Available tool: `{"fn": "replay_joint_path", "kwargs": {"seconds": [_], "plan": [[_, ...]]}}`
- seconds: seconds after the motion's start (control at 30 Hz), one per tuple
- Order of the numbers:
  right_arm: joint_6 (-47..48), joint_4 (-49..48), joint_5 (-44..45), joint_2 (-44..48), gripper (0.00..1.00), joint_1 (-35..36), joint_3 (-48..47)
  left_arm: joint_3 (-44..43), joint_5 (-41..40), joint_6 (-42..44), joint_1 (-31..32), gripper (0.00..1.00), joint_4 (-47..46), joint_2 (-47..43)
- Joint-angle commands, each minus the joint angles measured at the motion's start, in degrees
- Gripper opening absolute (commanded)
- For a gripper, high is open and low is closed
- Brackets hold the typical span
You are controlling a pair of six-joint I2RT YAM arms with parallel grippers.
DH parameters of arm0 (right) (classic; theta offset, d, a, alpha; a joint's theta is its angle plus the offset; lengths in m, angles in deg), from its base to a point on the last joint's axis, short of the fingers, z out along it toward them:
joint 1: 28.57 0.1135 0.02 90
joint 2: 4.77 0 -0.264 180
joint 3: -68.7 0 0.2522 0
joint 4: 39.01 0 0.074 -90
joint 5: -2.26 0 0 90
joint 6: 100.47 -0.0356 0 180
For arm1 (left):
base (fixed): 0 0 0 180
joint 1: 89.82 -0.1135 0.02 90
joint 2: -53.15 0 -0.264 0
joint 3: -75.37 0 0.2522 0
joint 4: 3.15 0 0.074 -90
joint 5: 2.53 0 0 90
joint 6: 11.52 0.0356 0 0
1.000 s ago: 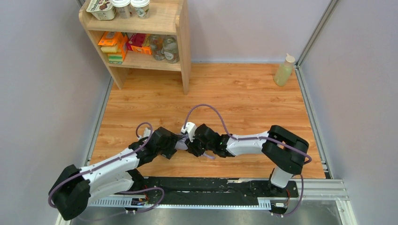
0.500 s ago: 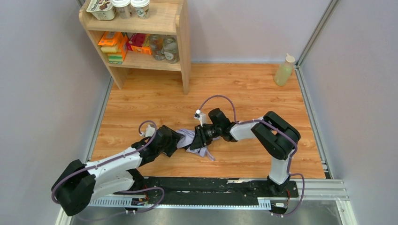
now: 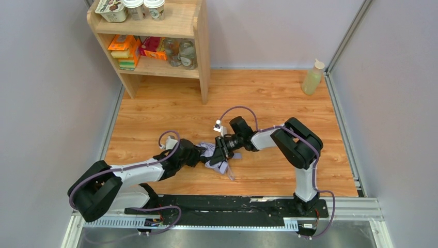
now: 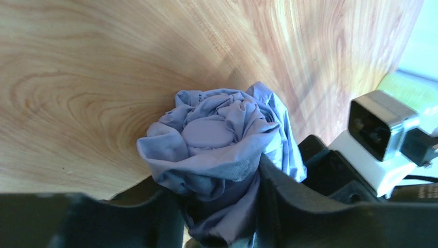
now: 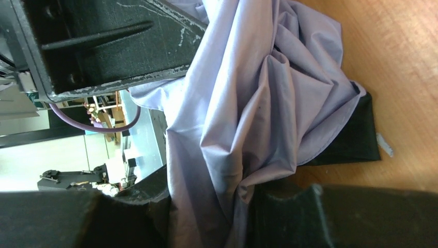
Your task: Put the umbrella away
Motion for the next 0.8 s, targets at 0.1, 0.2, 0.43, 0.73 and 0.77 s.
{"fn": "replay_joint_path", "kwargs": {"seconds": [0.1, 0.2, 0.43, 0.73, 0.77], "plan": [[-6.8, -5.1, -7.6, 1.2, 0.02, 1.3, -2.1, 5.9, -1.9, 1.8, 0.1, 0.14, 8.3, -0.6], [-6.5, -1.8, -3.7, 3.3, 0.28, 1.3, -2.9, 6.2, -1.5, 1.4, 0.2, 0.00, 8.5, -1.9], [14.1, 22.8, 20.1, 13.9, 0.91, 4.3, -5.8, 6.6, -0.3, 0.3, 0.3, 0.00, 8.7, -4.1], [29.2, 29.1, 49.5, 18.2, 1.00, 19.0, -8.8, 5.9, 1.3, -2.3, 0.5, 0.00, 10.6, -4.6], [30.0, 28.3, 52.1, 17.7, 1.00, 20.4, -8.8, 5.8, 1.8, -2.6, 0.5, 0.00, 10.7, -4.6]]}}
